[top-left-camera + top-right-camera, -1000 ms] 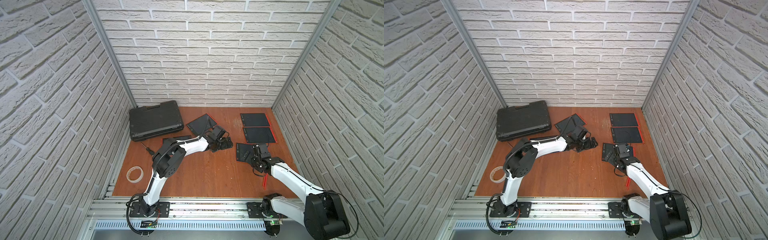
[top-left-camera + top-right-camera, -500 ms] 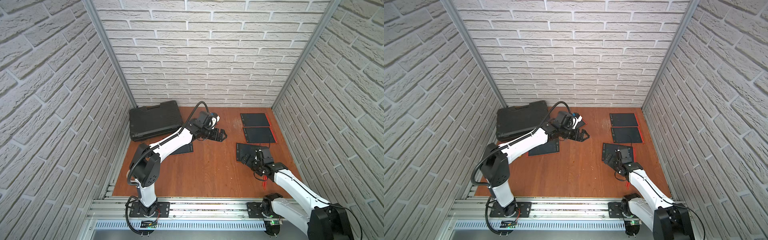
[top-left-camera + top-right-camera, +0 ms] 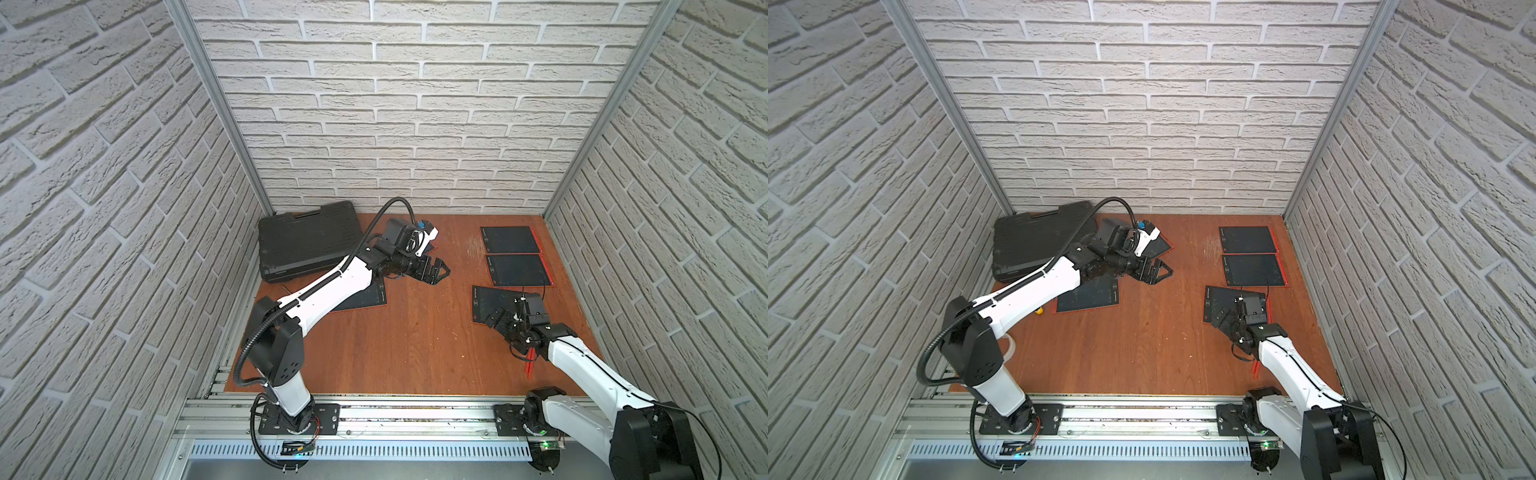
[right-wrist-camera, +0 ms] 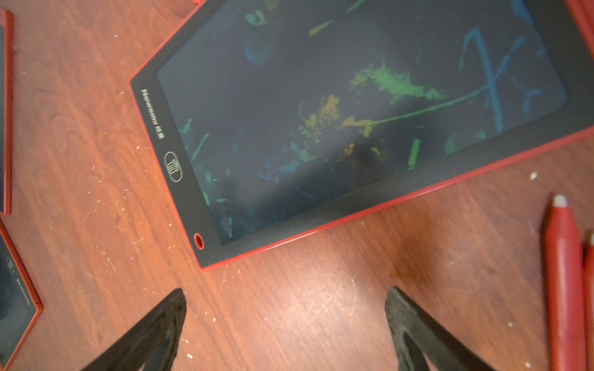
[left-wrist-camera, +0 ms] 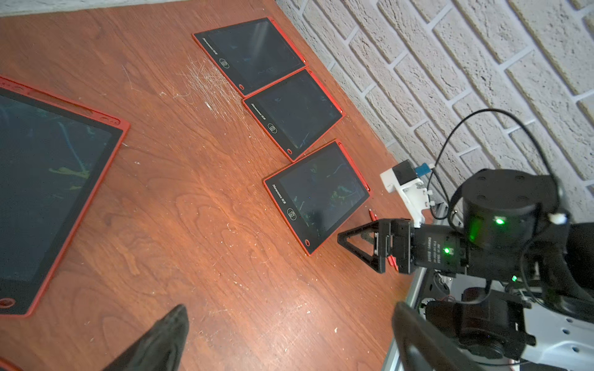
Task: Place the stylus back onto the writing tablet
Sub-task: Adjust the writing tablet at the center of the board.
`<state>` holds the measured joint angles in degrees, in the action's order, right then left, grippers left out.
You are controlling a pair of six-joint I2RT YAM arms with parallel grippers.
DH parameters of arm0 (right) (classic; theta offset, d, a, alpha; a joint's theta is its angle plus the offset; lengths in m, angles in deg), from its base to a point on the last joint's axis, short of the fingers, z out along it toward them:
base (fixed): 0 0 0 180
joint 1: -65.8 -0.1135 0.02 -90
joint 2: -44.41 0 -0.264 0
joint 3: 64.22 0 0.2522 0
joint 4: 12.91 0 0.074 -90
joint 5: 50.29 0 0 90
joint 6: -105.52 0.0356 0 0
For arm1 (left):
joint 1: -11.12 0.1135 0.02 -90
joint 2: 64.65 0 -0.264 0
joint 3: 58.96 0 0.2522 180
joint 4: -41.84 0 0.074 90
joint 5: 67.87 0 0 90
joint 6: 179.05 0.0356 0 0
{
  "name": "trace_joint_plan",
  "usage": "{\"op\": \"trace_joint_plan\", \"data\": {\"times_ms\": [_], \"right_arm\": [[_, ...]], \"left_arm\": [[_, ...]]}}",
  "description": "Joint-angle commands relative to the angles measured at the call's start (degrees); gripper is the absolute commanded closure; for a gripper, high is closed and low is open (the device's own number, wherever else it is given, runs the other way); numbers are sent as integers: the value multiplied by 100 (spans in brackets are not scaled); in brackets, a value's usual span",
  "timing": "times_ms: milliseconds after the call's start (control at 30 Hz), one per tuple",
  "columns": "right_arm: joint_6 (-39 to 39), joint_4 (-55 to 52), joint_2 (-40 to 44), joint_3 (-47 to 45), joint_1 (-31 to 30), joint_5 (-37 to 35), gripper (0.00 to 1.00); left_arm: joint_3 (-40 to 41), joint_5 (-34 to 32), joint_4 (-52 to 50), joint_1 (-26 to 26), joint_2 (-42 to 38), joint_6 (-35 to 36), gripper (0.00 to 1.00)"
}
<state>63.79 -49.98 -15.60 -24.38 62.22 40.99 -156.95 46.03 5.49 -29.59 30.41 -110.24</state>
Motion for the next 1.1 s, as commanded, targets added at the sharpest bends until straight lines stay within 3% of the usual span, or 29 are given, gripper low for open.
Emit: {"op": "trace_joint_plan", "data": {"times_ms": [0, 567, 767, 867, 1067], "right_arm": [[66, 283, -181, 198, 191, 98, 4], [-390, 449, -1195, 823, 1449, 467, 7], [-624, 394, -1503, 1089, 1560, 802, 8], [-726, 576, -1274, 941, 1527, 1412, 8], [-819, 160, -916, 574, 1378, 1574, 6]], "left_arm": [[59, -73, 38, 37, -257, 112, 2], [108, 0, 45, 46, -330, -1, 2], [134, -39, 63, 52, -359, -3, 2], [134, -60, 47, 62, -357, 1, 2], [117, -39, 31, 80, -298, -34, 2]]}}
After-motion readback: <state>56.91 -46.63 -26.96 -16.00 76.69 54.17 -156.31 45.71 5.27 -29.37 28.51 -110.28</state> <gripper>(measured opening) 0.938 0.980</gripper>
